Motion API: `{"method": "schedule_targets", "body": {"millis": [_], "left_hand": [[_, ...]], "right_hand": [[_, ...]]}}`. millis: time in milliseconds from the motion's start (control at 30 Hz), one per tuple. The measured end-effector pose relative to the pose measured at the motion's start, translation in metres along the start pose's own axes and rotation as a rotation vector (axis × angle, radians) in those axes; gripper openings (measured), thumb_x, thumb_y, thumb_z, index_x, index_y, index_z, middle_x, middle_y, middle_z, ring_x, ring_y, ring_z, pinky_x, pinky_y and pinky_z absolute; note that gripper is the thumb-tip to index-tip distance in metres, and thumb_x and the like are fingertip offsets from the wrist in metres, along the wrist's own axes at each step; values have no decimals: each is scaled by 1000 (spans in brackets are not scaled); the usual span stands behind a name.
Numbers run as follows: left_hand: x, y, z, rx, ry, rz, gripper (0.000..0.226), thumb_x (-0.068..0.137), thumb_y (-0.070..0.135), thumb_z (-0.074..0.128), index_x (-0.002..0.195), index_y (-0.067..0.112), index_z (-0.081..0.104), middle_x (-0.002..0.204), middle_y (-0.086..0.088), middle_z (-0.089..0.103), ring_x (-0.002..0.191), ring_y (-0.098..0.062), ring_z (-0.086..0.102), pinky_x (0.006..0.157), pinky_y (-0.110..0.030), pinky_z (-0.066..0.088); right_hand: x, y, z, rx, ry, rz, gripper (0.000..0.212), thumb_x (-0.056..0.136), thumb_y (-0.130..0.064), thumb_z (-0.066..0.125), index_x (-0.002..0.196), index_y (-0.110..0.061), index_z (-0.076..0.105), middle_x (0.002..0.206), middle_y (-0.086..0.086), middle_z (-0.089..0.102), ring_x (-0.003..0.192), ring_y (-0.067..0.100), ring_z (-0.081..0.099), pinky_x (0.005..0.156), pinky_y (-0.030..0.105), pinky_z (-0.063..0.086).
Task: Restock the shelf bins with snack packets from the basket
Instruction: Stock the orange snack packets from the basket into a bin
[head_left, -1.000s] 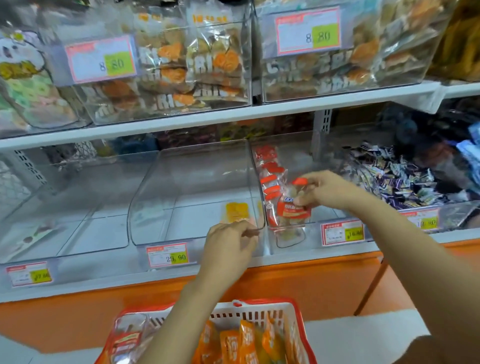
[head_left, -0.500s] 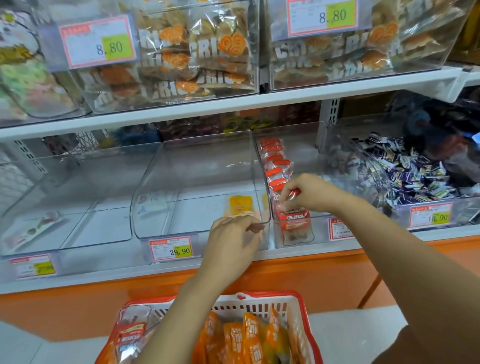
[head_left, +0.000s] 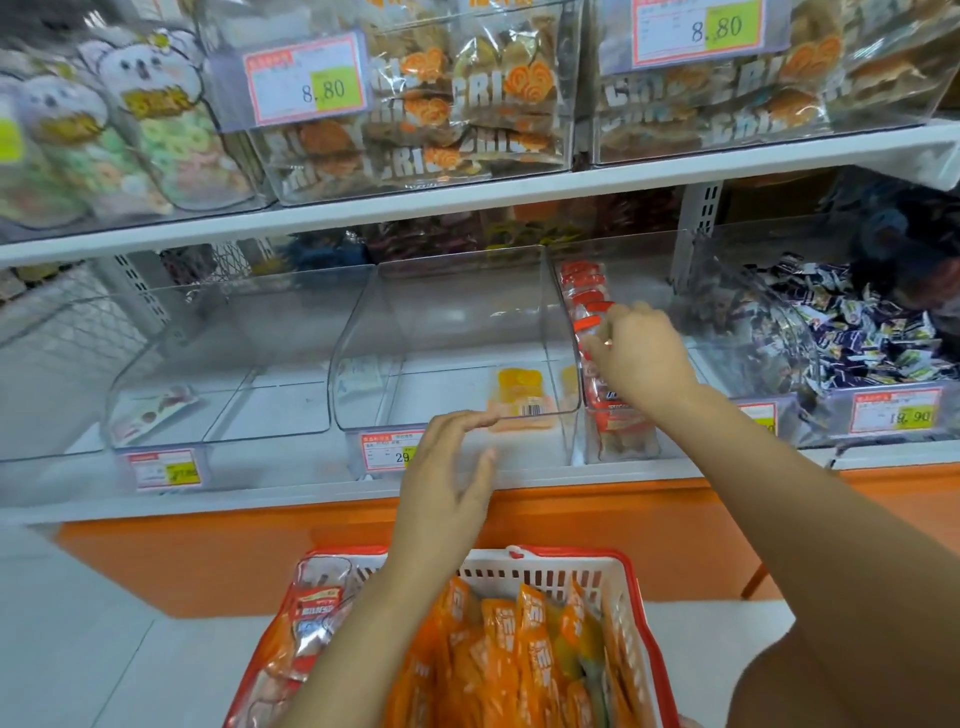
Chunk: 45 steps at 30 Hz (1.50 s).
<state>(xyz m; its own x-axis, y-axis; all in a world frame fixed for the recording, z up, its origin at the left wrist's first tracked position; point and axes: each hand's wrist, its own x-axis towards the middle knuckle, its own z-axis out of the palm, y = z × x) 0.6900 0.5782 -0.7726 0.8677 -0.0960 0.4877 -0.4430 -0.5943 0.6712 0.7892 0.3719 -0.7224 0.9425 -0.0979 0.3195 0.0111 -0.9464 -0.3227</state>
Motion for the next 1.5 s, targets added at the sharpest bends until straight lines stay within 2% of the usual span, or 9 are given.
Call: {"method": "schedule_targets", "body": {"millis": [167, 333, 467, 633, 933, 1100, 1233, 1367, 1500], "left_hand": [[-60, -76, -37, 87, -5, -252, 27, 90, 16, 60, 109, 34, 58, 112, 20, 59, 104, -6, 58, 87, -25, 48], [-114, -153, -71, 382, -160, -711, 29, 87, 20, 62, 116, 12, 63, 116, -10, 64, 99, -27, 63, 85, -36, 50], [-151, -169, -76, 315, -270, -751, 19, 91, 23, 60, 106, 15, 68, 105, -4, 71, 92, -20, 66, 70, -24, 41], [-154, -162, -58, 71, -193, -875, 19, 93, 31, 58, 102, 17, 67, 99, 5, 66, 88, -15, 63, 75, -24, 45], [-129, -155, -40, -110, -92, -940, 21, 88, 15, 64, 69, 12, 56, 74, -8, 65, 76, -27, 65, 70, -38, 57], [-101, -91, -54, -666, 209, -777, 9, 87, 9, 63, 81, 7, 56, 90, -18, 62, 87, -29, 65, 67, -25, 57], [-64, -28, -41, -926, 250, -599, 12, 73, 16, 63, 76, 7, 55, 77, -7, 65, 80, -18, 65, 67, -21, 55], [-24, 16, -21, -806, 173, -454, 13, 77, 17, 67, 80, 8, 58, 69, -1, 65, 70, -12, 64, 73, -27, 55], [17, 54, -8, -706, 25, -336, 8, 87, 4, 63, 92, -2, 60, 76, -7, 64, 66, -5, 63, 63, -16, 52]], "right_hand": [[-56, -42, -18, -17, -49, -153, 26, 96, -32, 45, 80, -13, 51, 84, 14, 59, 85, 34, 59, 64, 32, 37], [-114, -57, 45, -141, -569, -409, 28, 96, -37, 45, 83, -14, 53, 99, 10, 63, 91, 26, 58, 70, 31, 41], [-162, -35, 108, -213, -937, -400, 46, 92, -44, 52, 131, -19, 52, 130, 2, 57, 108, 18, 58, 89, 31, 51], [-195, -18, 137, -212, -1122, -363, 65, 92, -43, 50, 149, -33, 21, 155, -2, 27, 140, 24, 28, 114, 47, 20], [-188, -31, 132, 38, -961, -238, 60, 90, -42, 57, 144, -25, 37, 143, 0, 46, 127, 19, 47, 103, 33, 39], [-173, -54, 96, 980, -1088, 295, 78, 72, -47, 77, 136, -16, 46, 125, 2, 61, 111, 16, 60, 96, 31, 49], [-157, -63, 49, 1470, -995, 276, 57, 75, -33, 69, 126, -10, 57, 117, 9, 68, 107, 21, 65, 96, 32, 50], [-123, -53, -10, 1421, -645, 171, 38, 82, -24, 65, 116, -8, 59, 102, 12, 70, 72, 13, 68, 56, 17, 50], [-88, -28, -67, 1224, -339, -6, 26, 82, -27, 67, 103, -14, 60, 75, 3, 67, 57, 13, 57, 45, 16, 42]]}}
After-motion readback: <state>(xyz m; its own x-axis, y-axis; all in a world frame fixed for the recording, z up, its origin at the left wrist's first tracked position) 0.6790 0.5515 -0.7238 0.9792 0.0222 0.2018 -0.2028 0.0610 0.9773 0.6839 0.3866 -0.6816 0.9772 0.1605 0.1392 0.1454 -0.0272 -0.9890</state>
